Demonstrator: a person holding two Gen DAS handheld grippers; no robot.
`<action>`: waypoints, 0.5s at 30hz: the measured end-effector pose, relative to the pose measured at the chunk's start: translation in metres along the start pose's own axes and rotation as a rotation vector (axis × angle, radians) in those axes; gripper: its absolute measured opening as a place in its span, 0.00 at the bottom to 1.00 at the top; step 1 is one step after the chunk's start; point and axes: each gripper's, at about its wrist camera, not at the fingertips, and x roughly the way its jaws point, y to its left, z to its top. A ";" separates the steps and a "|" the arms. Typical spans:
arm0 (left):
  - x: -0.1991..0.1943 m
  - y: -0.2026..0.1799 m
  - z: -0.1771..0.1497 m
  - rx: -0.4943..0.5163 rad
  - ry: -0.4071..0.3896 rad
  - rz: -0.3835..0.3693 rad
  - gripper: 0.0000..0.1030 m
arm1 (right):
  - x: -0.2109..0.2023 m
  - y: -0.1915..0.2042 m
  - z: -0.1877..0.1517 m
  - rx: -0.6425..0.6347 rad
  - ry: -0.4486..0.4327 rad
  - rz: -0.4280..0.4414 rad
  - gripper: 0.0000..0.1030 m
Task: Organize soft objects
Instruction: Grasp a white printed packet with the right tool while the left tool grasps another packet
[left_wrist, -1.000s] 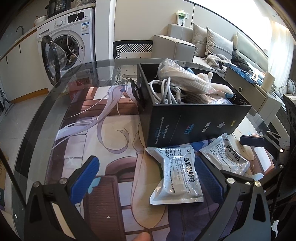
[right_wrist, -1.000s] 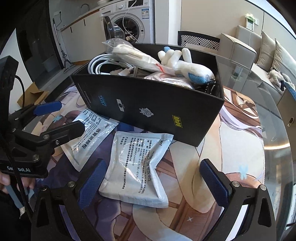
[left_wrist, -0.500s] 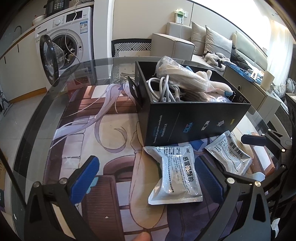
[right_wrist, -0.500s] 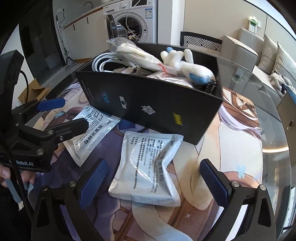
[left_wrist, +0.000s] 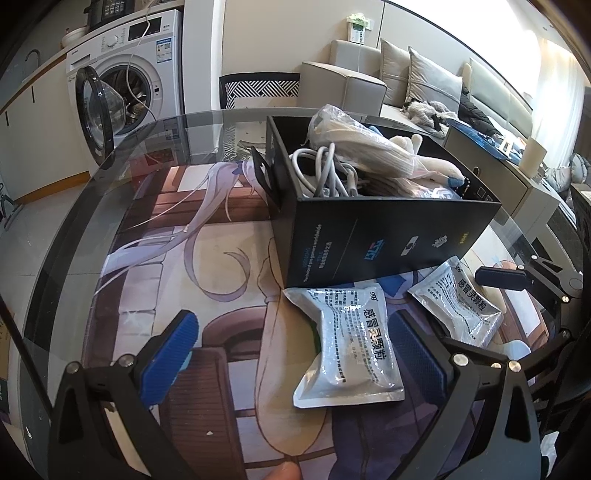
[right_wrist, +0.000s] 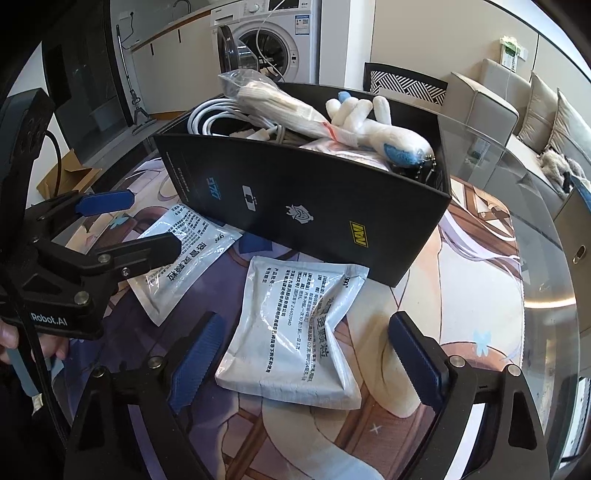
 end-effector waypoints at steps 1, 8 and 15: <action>0.000 -0.001 0.000 0.003 0.002 -0.002 1.00 | 0.001 0.001 0.000 0.000 -0.004 0.002 0.89; 0.002 -0.005 0.000 0.024 0.019 -0.005 1.00 | -0.013 0.001 -0.011 -0.022 -0.046 0.010 0.54; 0.003 -0.021 -0.003 0.105 0.043 0.000 1.00 | -0.022 -0.002 -0.022 0.002 -0.063 0.025 0.45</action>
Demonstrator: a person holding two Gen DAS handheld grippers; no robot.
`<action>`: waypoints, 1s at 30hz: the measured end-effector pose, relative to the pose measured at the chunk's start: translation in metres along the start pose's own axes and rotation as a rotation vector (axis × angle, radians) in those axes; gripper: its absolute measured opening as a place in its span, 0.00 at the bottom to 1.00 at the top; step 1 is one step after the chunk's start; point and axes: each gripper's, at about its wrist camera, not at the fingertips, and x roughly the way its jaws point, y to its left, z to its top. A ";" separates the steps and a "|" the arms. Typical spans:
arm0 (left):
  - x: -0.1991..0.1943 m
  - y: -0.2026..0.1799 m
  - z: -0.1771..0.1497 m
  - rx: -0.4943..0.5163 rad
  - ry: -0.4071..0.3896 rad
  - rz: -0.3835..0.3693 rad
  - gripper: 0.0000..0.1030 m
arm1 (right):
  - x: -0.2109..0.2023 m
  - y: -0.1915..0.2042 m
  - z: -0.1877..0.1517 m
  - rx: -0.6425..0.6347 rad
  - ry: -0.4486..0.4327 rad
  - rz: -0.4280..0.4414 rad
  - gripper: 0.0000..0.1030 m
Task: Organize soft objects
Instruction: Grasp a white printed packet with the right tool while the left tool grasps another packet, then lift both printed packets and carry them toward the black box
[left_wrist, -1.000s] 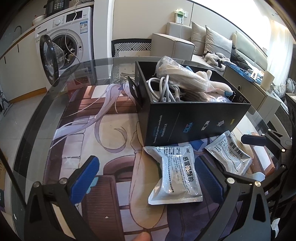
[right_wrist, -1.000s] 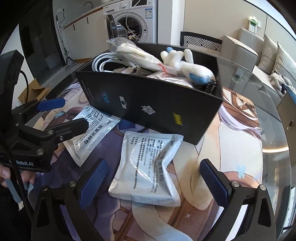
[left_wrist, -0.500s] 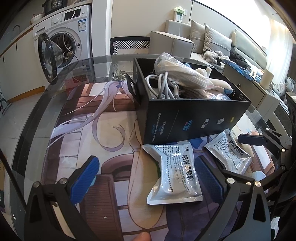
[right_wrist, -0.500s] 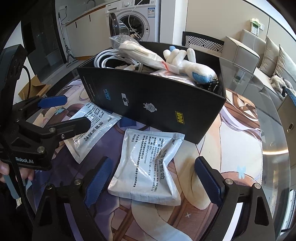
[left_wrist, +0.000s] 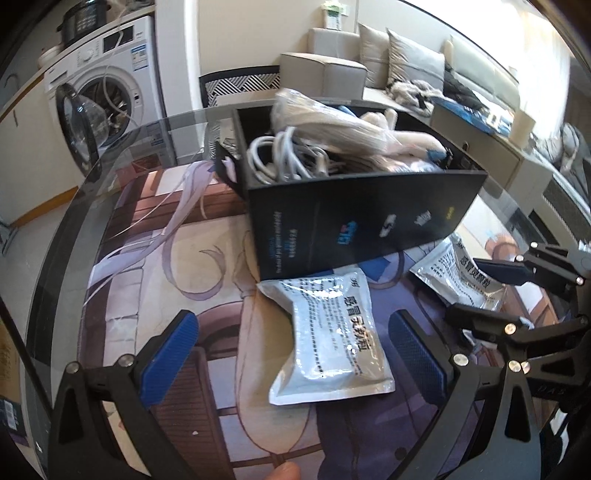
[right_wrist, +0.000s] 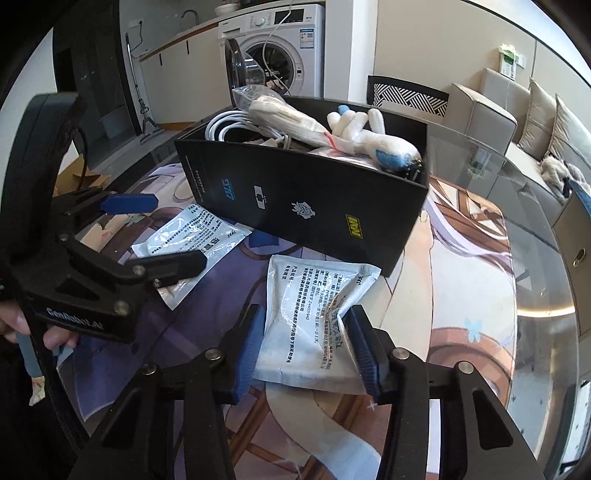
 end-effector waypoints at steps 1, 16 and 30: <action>0.000 -0.003 0.000 0.011 0.005 0.005 1.00 | -0.001 0.000 -0.002 0.005 -0.004 0.002 0.45; 0.009 -0.009 0.003 0.010 0.055 0.019 1.00 | -0.016 -0.006 -0.021 0.062 -0.031 0.033 0.44; -0.004 -0.024 -0.001 0.078 -0.001 -0.030 0.42 | -0.016 -0.009 -0.020 0.069 -0.034 0.046 0.44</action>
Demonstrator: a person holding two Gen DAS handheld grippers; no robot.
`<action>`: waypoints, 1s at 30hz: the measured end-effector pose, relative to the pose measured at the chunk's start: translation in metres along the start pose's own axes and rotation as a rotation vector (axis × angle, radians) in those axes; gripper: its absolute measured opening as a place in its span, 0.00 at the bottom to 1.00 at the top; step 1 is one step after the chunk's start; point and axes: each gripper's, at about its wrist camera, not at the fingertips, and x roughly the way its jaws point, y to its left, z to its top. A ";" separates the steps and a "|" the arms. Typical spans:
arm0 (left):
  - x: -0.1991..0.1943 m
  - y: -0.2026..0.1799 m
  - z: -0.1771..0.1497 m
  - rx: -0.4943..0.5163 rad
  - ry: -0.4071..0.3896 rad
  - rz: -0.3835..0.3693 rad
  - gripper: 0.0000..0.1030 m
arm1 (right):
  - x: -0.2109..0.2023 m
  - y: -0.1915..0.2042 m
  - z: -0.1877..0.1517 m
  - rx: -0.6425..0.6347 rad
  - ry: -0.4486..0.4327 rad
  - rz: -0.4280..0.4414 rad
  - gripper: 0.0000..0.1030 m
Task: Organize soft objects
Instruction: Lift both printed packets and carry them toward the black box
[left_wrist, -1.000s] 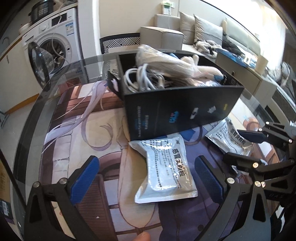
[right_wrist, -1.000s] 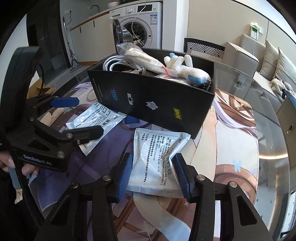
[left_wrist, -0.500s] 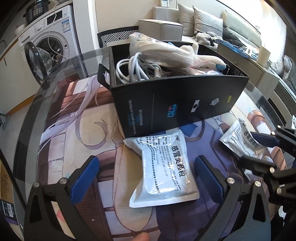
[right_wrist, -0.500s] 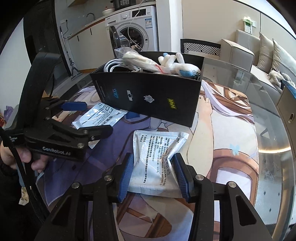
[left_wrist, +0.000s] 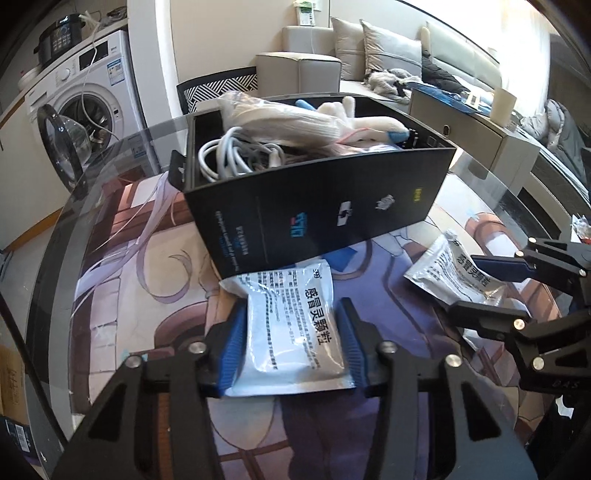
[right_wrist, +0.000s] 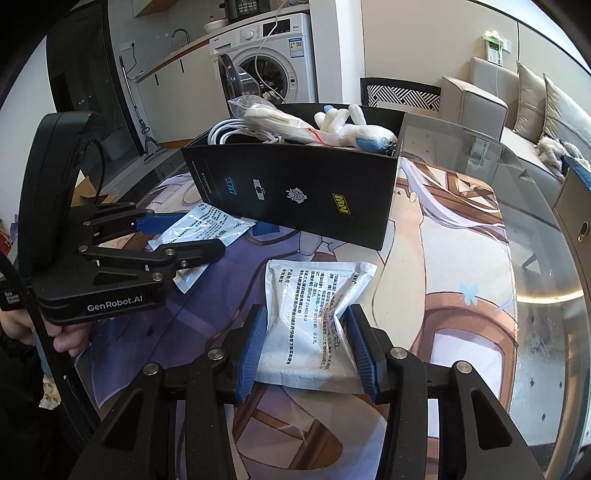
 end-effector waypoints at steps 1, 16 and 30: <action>0.000 0.000 0.000 0.002 -0.001 -0.002 0.40 | 0.000 0.000 0.000 -0.001 0.000 0.000 0.44; -0.010 -0.004 -0.005 -0.011 -0.011 -0.040 0.35 | -0.006 -0.007 0.004 0.008 -0.021 -0.015 0.38; -0.019 0.004 -0.006 -0.048 -0.033 -0.043 0.35 | 0.006 -0.003 0.009 0.021 0.025 -0.018 0.53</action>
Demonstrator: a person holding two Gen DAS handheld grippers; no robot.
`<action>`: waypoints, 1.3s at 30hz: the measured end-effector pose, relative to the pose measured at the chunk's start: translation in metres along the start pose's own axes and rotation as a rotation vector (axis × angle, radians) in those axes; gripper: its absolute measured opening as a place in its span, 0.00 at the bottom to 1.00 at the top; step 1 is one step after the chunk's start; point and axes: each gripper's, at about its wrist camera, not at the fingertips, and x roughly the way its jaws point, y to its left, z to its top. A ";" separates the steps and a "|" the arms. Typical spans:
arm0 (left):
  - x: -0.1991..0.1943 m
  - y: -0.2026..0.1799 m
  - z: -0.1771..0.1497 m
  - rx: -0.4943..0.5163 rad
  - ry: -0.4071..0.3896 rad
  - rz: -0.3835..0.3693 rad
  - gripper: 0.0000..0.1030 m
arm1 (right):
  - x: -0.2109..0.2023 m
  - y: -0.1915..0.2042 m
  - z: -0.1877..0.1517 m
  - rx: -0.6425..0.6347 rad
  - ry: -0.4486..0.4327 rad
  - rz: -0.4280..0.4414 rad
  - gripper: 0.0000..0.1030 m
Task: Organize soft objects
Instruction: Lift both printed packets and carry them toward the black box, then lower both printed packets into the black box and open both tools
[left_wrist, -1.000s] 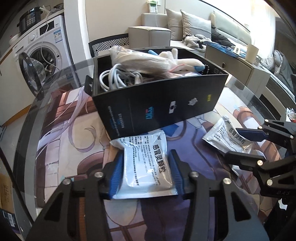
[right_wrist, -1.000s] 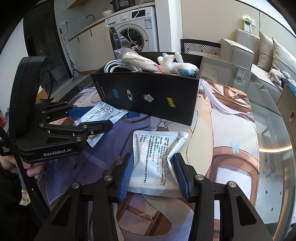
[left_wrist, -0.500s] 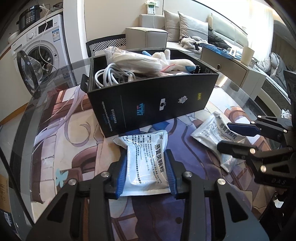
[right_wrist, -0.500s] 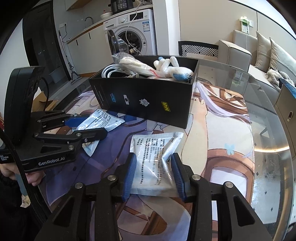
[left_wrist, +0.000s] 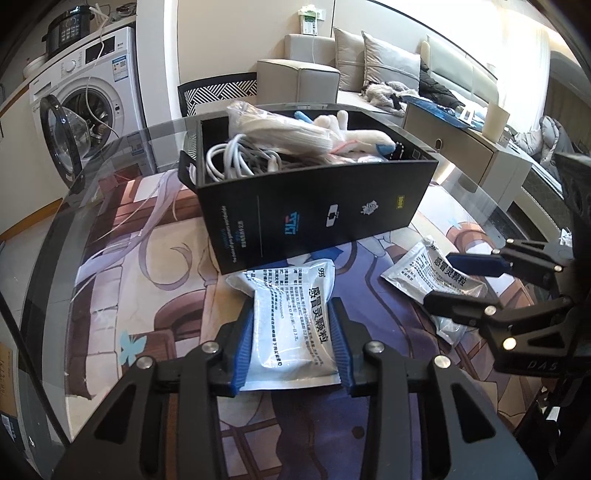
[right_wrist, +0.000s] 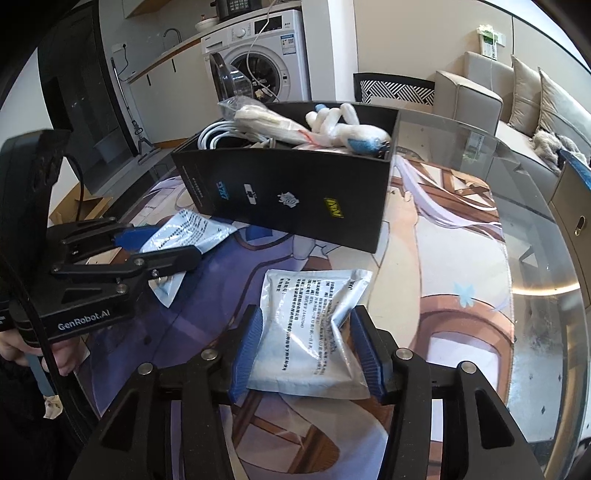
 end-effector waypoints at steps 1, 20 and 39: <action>-0.001 0.002 0.000 -0.002 -0.003 0.000 0.35 | 0.001 0.001 0.000 -0.003 0.001 -0.002 0.54; -0.018 0.007 0.001 -0.031 -0.043 -0.016 0.35 | 0.004 0.020 -0.001 -0.071 0.022 -0.064 0.43; -0.044 0.008 0.016 -0.044 -0.129 -0.033 0.35 | -0.047 0.017 0.012 -0.053 -0.113 -0.049 0.40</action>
